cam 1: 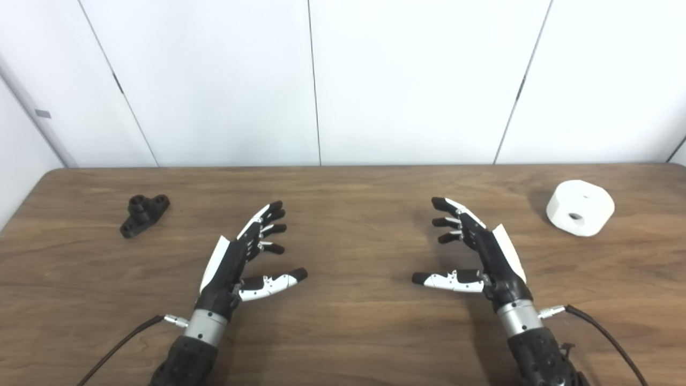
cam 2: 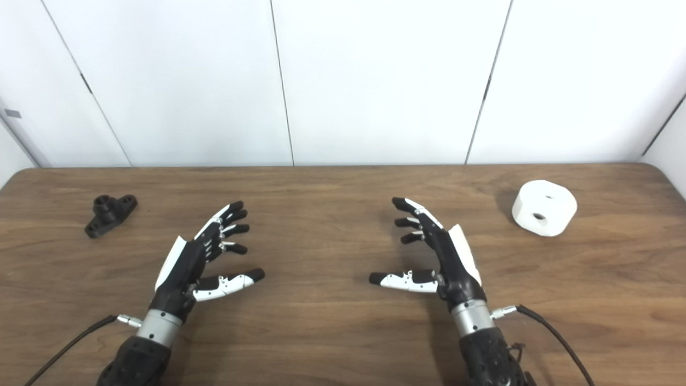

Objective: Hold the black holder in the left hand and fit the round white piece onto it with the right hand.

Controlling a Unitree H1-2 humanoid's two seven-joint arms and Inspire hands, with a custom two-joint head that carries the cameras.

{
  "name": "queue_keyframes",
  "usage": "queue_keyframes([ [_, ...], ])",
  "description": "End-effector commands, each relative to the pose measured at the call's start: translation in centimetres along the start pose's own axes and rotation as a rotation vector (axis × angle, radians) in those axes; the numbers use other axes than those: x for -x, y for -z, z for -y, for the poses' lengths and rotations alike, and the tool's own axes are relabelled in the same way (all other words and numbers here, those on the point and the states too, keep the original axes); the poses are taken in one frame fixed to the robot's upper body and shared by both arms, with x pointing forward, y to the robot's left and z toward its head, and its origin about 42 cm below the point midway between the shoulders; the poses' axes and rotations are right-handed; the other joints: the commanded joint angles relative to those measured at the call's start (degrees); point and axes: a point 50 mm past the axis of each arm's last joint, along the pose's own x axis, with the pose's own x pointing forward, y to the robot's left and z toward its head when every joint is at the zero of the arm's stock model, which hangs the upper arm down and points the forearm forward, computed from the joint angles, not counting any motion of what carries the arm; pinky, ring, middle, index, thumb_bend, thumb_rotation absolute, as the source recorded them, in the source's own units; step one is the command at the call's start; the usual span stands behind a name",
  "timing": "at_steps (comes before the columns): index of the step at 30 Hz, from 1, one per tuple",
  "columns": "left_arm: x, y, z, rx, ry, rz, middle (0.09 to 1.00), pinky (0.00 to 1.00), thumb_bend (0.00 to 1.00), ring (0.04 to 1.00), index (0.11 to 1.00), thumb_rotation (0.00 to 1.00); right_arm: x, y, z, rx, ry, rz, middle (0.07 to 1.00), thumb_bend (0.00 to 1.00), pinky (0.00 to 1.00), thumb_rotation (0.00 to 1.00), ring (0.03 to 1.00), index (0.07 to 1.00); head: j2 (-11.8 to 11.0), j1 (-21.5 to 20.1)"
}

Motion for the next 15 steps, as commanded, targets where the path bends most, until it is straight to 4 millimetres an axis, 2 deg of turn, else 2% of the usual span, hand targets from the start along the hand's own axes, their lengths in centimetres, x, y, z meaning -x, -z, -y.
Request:
queue_keyframes([
  [1, -0.7, -1.3, -0.8, -0.015, -0.013, 0.071, 0.903, 0.66, 0.72, 0.836, 0.932, 0.06, -0.9, -1.7, 0.4, -0.014, 0.023, 0.079, 0.855, 0.8, 0.63, 0.11, 0.763, 0.846, 0.1, 0.0],
  [7, -0.6, -1.3, -0.7, -0.024, -0.01, 0.068, 0.901, 0.64, 0.72, 0.832, 0.928, 0.07, -0.8, -1.7, 0.4, -0.018, 0.026, 0.08, 0.856, 0.8, 0.64, 0.1, 0.766, 0.847, 0.1, -0.1],
  [10, -0.5, -1.1, -0.3, -0.026, -0.008, 0.067, 0.901, 0.64, 0.73, 0.835, 0.924, 0.09, -0.6, -1.5, 0.6, -0.017, 0.026, 0.079, 0.855, 0.79, 0.64, 0.1, 0.765, 0.847, -0.6, 4.1],
  [11, -0.6, -1.1, -0.1, -0.026, -0.008, 0.068, 0.899, 0.64, 0.73, 0.833, 0.921, 0.09, -0.5, -1.3, 0.8, -0.016, 0.025, 0.081, 0.855, 0.79, 0.64, 0.11, 0.764, 0.847, -1.1, 6.7],
  [12, -0.6, -1.1, 0.1, -0.026, -0.008, 0.068, 0.897, 0.65, 0.73, 0.83, 0.917, 0.09, -0.5, -1.3, 0.9, -0.015, 0.024, 0.083, 0.855, 0.79, 0.63, 0.1, 0.761, 0.847, -1.1, 6.7],
  [13, -0.6, -1.0, 0.4, -0.02, -0.005, 0.066, 0.895, 0.65, 0.73, 0.828, 0.915, 0.09, -0.4, -1.1, 1.1, -0.013, 0.025, 0.084, 0.855, 0.78, 0.63, 0.1, 0.759, 0.846, -2.2, 11.1],
  [15, -0.7, -1.0, 1.0, -0.014, 0.002, 0.062, 0.897, 0.67, 0.74, 0.833, 0.914, 0.11, -0.2, -0.8, 1.5, -0.013, 0.028, 0.082, 0.851, 0.78, 0.62, 0.09, 0.747, 0.844, -3.1, 13.8],
])
